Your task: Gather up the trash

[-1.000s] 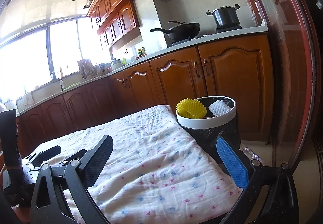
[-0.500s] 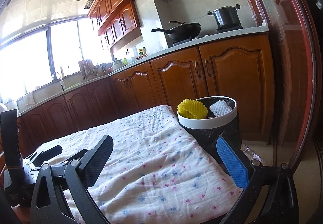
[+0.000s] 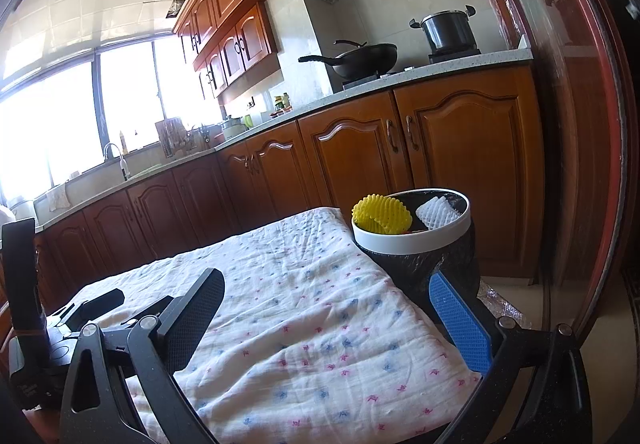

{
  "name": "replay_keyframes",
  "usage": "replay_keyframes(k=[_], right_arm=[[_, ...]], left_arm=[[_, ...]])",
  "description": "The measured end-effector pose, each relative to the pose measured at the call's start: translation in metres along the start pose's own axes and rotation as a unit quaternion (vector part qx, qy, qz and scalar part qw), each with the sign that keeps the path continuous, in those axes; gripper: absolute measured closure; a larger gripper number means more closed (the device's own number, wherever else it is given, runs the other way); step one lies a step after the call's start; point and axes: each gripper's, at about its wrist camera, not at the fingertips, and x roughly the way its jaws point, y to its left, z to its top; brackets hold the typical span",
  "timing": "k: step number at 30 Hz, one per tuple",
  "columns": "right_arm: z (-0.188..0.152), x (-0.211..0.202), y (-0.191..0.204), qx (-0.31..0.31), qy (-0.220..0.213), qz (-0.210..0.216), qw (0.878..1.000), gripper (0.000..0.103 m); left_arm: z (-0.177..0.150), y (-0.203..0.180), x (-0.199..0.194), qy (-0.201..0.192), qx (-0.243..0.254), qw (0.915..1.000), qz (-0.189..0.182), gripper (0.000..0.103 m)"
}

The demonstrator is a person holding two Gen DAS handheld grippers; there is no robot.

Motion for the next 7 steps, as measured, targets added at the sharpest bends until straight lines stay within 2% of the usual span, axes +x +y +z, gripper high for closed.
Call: replay_keyframes(k=[7], right_arm=[[-0.0014,0.0014,0.0010,0.001,0.003,0.000,1.000,0.000]], left_arm=[[-0.0009,0.0040,0.0009,0.001,-0.006,1.0000,-0.006,0.001]])
